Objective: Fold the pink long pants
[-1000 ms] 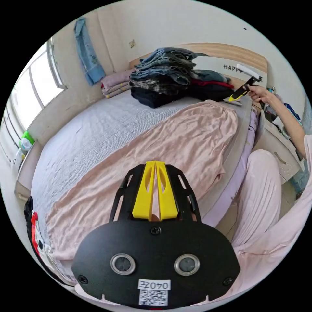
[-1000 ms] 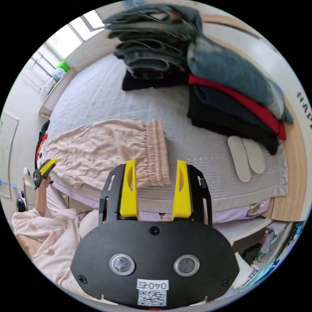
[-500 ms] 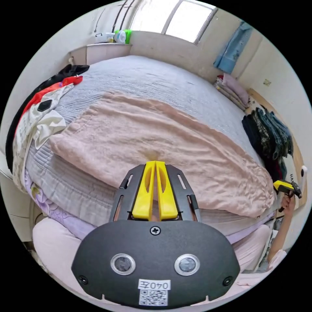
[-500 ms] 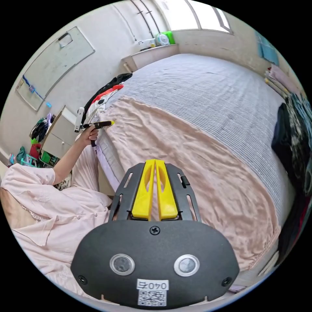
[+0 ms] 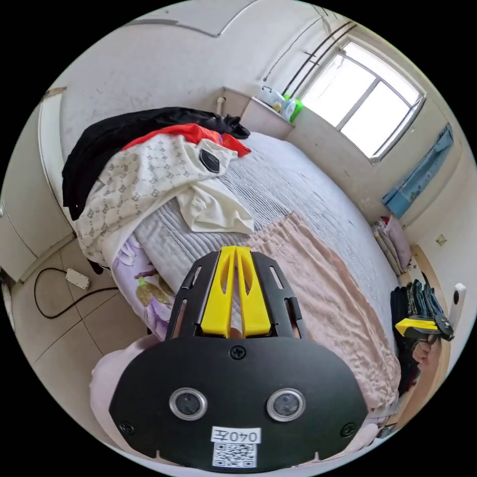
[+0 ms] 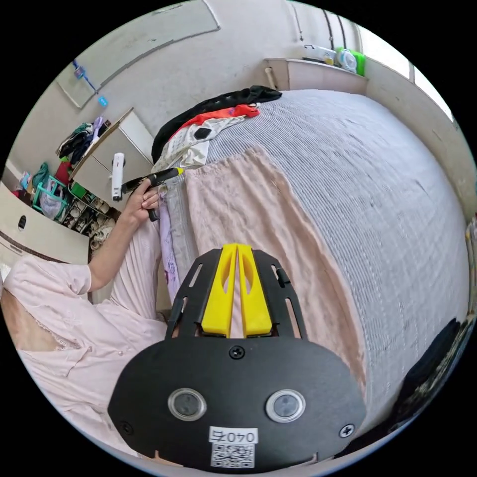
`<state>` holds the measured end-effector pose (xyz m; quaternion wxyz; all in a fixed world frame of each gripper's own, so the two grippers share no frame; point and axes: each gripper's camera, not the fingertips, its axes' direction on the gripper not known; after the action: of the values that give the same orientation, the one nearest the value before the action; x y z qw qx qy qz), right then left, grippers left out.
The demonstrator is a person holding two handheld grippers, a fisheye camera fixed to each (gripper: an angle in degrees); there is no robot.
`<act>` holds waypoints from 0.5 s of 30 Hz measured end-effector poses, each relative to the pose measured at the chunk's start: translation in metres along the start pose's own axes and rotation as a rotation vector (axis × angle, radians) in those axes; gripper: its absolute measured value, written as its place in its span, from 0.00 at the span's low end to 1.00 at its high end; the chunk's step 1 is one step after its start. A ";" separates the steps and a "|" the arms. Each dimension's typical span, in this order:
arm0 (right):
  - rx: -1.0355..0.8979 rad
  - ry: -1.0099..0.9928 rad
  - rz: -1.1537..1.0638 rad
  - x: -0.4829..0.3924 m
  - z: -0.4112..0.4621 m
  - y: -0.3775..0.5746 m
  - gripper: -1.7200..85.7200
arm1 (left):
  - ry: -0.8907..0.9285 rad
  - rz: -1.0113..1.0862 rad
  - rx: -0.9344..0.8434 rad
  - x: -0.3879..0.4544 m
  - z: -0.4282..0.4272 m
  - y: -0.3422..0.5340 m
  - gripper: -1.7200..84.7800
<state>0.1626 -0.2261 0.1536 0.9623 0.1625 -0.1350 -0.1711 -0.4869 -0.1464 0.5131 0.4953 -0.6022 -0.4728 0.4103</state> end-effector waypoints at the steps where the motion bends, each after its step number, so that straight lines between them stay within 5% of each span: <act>1: 0.004 0.033 -0.038 -0.003 0.012 -0.020 0.02 | 0.020 -0.011 0.003 -0.005 -0.004 -0.004 0.03; 6: -0.033 0.027 -0.126 0.008 0.074 -0.096 0.08 | 0.148 -0.081 -0.102 -0.029 -0.004 -0.040 0.13; 15: -0.093 -0.069 -0.094 0.048 0.164 -0.186 0.10 | 0.178 -0.113 -0.139 -0.038 -0.008 -0.084 0.12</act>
<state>0.1015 -0.4534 0.2460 0.9546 0.1177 -0.1520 -0.2277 -0.5008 -0.1798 0.5980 0.5150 -0.6415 -0.4874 0.2928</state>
